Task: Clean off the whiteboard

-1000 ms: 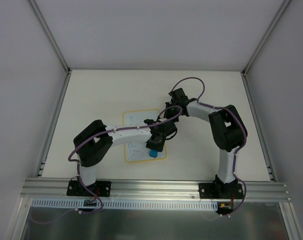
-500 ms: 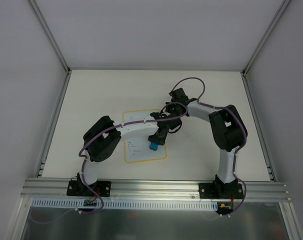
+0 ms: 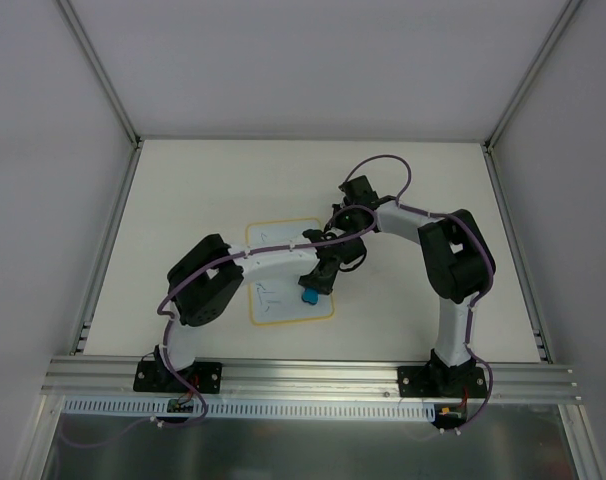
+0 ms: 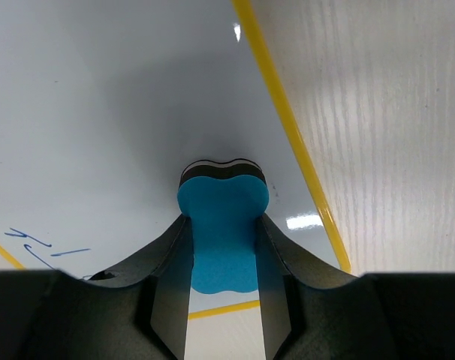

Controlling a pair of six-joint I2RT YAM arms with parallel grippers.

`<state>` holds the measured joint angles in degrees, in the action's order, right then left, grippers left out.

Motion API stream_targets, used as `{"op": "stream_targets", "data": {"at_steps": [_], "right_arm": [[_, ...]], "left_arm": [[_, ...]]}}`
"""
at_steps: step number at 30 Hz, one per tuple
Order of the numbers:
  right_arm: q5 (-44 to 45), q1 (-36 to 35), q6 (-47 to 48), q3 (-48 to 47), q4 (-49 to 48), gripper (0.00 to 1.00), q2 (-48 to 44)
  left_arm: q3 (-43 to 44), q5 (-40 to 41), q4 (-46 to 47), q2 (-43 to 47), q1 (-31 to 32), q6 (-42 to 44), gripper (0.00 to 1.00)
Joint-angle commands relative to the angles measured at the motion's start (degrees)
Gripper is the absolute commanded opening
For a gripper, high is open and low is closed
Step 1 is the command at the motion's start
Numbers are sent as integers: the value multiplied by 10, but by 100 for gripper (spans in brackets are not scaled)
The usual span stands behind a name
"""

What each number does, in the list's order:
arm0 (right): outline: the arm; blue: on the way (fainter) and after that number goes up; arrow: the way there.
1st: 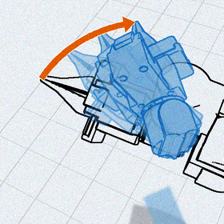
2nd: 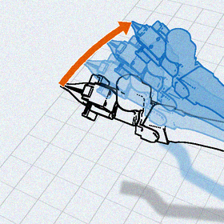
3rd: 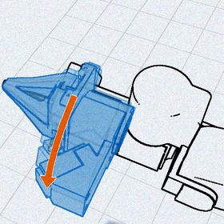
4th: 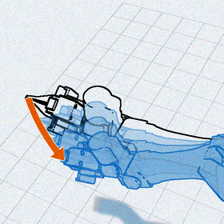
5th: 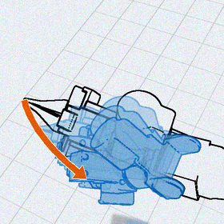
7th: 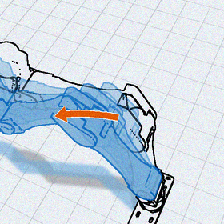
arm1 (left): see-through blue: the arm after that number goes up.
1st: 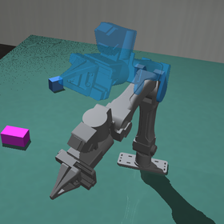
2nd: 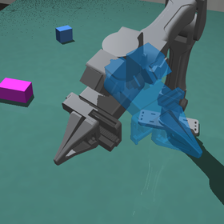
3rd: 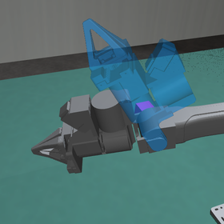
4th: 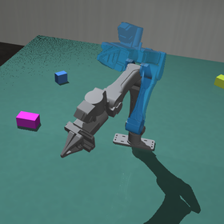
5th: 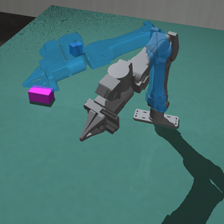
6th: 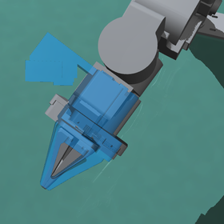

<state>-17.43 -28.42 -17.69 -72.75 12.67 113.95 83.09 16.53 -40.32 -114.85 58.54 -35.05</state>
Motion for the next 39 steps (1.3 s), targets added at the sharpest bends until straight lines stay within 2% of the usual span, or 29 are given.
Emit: {"op": "stream_targets", "data": {"at_steps": [1,8,12,25,32,39], "right_arm": [[42,-3,9,5,48,0,25],[42,-2,12,6,49,0,24],[41,-3,12,7,48,0,24],[49,-3,16,10,49,0,20],[57,-3,19,17,49,0,15],[59,-3,22,21,48,0,11]], "left_arm": [[-20,-46,12,9,34,16,0],[-20,-58,41,3,39,36,0],[-42,-48,40,13,27,13,0],[-204,-10,39,146,-65,-34,0],[-298,11,41,187,-112,-63,0],[-318,35,67,220,-185,-53,0]]}}
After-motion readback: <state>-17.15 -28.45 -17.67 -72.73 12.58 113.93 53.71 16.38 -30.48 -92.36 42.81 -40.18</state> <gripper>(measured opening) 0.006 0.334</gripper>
